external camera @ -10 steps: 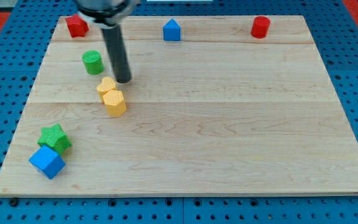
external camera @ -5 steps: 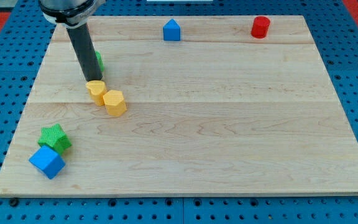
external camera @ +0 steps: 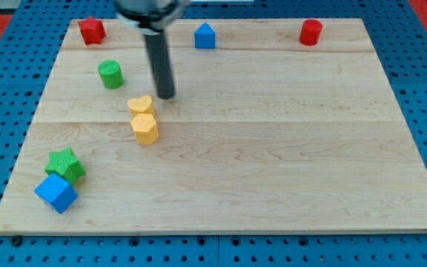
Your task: Push yellow heart towards center right
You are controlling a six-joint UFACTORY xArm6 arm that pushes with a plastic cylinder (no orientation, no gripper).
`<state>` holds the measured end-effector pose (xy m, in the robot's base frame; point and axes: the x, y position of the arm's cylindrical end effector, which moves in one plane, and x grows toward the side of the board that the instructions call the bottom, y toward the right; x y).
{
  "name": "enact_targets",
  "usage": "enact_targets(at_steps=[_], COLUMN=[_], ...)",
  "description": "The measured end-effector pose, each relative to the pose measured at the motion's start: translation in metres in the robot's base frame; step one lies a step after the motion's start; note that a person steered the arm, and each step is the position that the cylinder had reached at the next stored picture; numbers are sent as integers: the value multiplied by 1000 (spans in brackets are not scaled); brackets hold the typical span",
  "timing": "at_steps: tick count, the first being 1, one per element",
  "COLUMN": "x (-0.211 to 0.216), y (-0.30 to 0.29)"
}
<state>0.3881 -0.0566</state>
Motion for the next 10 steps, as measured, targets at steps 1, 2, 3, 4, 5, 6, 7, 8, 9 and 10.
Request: enact_targets(at_steps=[1,2,3,4,5,6,7,8,9,10], x=[-3,9,30,36,31,32,39,58,72,62], y=[-14,-91,-153,-94,19,105,84,59,138,191])
